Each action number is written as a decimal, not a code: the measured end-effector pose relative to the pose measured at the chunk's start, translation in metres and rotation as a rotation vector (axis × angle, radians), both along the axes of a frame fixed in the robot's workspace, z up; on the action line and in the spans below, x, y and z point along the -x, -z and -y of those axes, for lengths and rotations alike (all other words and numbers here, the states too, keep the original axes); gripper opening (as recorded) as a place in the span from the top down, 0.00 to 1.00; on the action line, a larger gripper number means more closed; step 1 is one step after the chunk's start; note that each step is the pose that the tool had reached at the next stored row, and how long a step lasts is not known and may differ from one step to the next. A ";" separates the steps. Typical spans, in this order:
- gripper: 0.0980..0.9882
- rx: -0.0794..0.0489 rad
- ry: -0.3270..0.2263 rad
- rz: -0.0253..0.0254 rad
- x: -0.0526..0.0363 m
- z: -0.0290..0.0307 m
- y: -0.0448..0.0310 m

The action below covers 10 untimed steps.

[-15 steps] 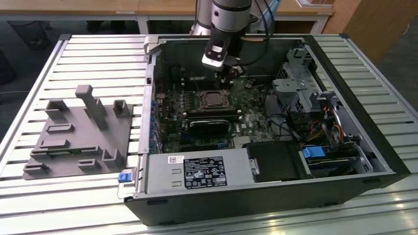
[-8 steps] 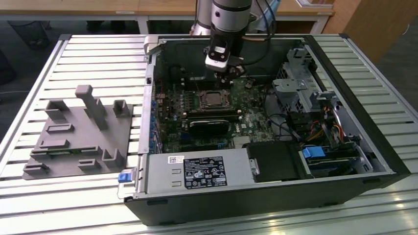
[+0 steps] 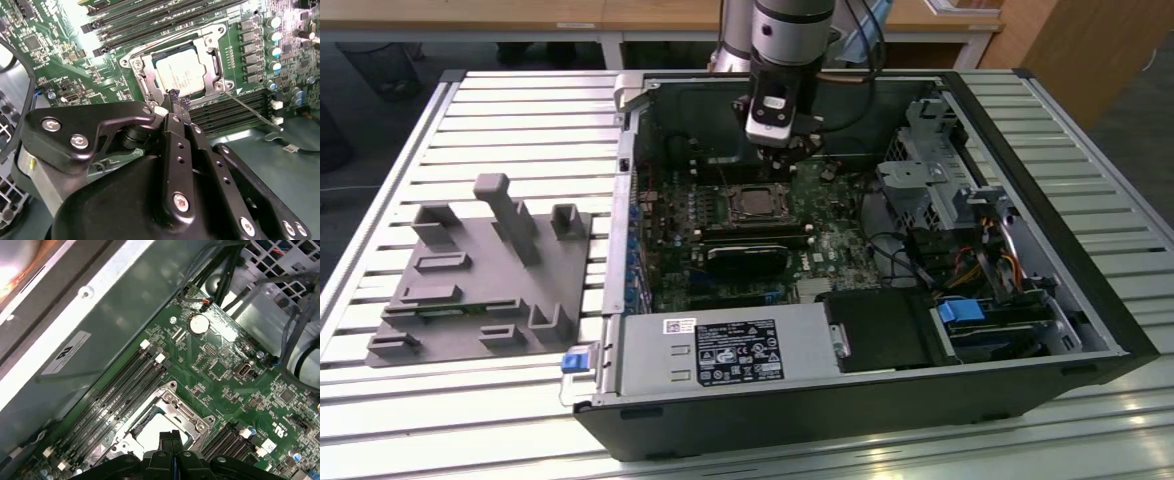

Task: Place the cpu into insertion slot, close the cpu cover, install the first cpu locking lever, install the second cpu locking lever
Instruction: 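Install the first cpu locking lever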

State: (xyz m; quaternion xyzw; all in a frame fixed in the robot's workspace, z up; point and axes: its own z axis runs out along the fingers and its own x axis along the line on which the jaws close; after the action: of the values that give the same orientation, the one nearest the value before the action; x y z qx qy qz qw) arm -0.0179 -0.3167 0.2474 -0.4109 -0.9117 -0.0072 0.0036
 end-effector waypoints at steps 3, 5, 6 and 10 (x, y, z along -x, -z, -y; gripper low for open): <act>0.99 0.000 -0.031 0.0000 0.0000 0.0000 0.0000; 0.99 0.000 -0.054 0.0000 0.0000 0.0000 0.0000; 0.99 0.000 -0.065 0.0000 0.0000 0.0000 0.0000; 0.99 0.000 -0.112 0.0000 0.0000 0.0000 0.0000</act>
State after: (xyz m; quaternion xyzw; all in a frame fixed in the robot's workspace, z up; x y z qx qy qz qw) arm -0.0179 -0.3167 0.2474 -0.3594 -0.9332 -0.0069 0.0040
